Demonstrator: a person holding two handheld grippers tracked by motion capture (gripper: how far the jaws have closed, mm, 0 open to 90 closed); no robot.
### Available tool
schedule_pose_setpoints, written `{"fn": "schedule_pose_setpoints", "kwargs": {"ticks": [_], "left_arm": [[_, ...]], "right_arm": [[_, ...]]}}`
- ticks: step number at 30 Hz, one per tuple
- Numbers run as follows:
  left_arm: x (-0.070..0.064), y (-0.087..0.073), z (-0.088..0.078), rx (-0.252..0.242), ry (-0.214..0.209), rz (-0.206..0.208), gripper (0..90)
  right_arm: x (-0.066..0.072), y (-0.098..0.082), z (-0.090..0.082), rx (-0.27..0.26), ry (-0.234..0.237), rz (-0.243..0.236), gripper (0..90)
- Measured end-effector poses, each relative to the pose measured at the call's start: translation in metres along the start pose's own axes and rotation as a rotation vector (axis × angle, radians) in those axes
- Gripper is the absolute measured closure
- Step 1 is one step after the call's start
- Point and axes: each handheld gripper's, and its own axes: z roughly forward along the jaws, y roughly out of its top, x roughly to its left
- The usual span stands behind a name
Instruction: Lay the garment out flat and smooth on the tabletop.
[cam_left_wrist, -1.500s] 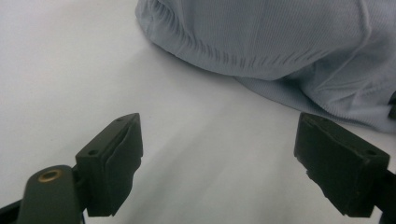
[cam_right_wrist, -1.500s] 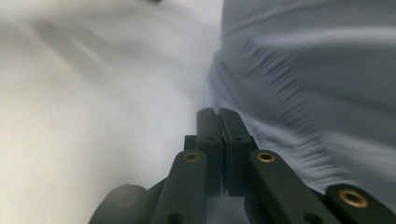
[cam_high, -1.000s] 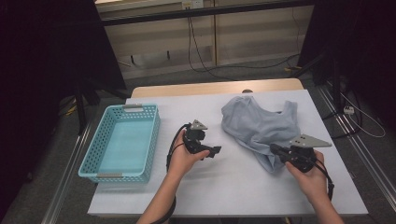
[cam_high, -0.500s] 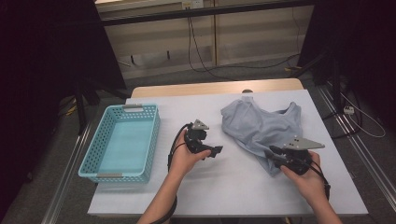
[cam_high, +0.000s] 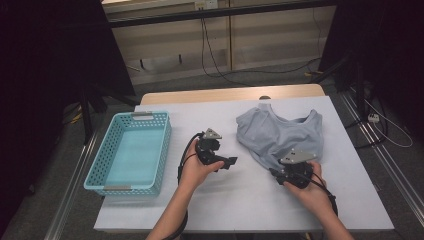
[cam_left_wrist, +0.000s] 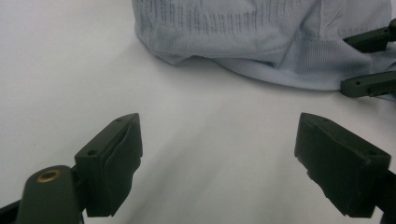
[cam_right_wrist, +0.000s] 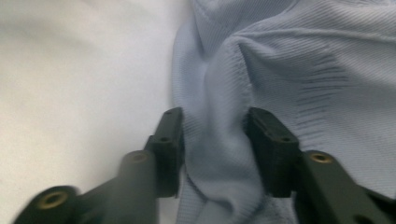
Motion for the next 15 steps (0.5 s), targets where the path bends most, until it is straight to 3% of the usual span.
{"fn": "schedule_pose_setpoints", "kwargs": {"ticks": [2,3,5,10,11,15], "left_arm": [[0.000,0.000,0.001,-0.001,-0.004,0.002,15.5],[0.000,0.000,0.001,-0.002,-0.005,0.002,15.5],[-0.001,-0.001,0.001,0.000,-0.009,-0.002,15.5],[-0.002,0.000,-0.001,-0.004,-0.016,0.007,15.7],[-0.003,0.000,-0.001,-0.008,-0.016,0.006,15.8],[-0.002,0.000,-0.001,-0.008,-0.017,0.010,15.8]], "right_arm": [[0.002,0.000,0.000,0.008,0.005,0.012,65.2],[0.001,0.000,0.000,0.011,0.001,0.013,77.6],[0.000,0.000,0.000,0.010,-0.019,0.000,83.0],[0.002,-0.001,-0.002,-0.005,-0.034,0.003,84.0],[0.000,-0.001,-0.007,-0.027,-0.018,0.034,84.1],[-0.005,0.000,-0.024,-0.080,-0.009,0.053,84.4]]}}
